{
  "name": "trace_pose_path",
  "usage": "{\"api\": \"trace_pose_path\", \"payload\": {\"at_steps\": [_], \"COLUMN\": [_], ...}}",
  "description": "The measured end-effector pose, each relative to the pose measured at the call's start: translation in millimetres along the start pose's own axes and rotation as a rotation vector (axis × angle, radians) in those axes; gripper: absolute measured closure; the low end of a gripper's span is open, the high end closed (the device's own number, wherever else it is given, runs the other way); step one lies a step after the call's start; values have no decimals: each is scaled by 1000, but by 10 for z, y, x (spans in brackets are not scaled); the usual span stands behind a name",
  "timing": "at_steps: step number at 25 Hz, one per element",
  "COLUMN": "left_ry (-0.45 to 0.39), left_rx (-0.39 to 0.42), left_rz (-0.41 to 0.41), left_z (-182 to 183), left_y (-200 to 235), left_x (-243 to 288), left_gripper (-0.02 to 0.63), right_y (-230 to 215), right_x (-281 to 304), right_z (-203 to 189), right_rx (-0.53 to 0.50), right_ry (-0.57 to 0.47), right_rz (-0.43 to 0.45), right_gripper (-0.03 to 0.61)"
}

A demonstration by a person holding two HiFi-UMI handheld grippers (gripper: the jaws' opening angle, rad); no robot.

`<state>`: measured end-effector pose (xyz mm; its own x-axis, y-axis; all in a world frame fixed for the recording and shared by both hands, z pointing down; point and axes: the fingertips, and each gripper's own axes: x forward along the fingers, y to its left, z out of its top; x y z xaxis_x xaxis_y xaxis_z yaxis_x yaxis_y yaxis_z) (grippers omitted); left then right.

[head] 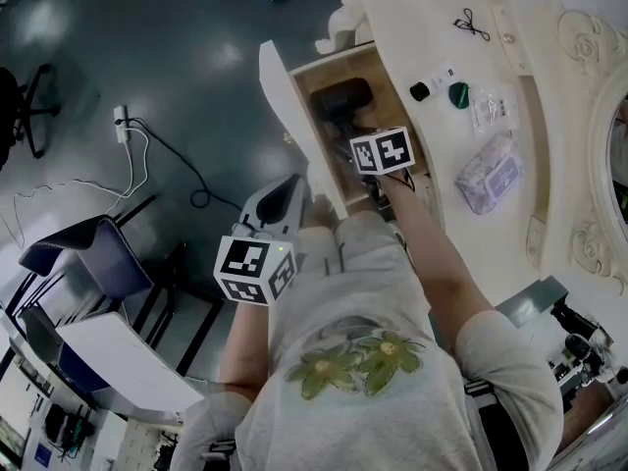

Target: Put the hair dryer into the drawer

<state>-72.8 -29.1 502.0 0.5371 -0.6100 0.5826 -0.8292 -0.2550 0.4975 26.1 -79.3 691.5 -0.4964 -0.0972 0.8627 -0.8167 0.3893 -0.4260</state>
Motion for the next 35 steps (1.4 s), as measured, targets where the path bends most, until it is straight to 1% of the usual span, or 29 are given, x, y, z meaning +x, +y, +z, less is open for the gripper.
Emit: {"api": "trace_pose_path", "payload": {"at_steps": [10,20,35], "left_ry": [-1,-1,-9], "left_rx": [4,9,3], "left_rz": [-2,-1,-12], "left_z": [26,26,-4], "left_y": [-13,-51,-100], "left_x": [1,5,6], "left_gripper": [604,604,604], "right_y": [-17,-40,-46], "right_x": [62,129,197], "right_z": [-13,-62,-78], "right_rx": [-56,-81,-116], "right_ry": [22,41,52], "right_rz": [-39,-66,-134], "right_gripper": [351,351,351]}}
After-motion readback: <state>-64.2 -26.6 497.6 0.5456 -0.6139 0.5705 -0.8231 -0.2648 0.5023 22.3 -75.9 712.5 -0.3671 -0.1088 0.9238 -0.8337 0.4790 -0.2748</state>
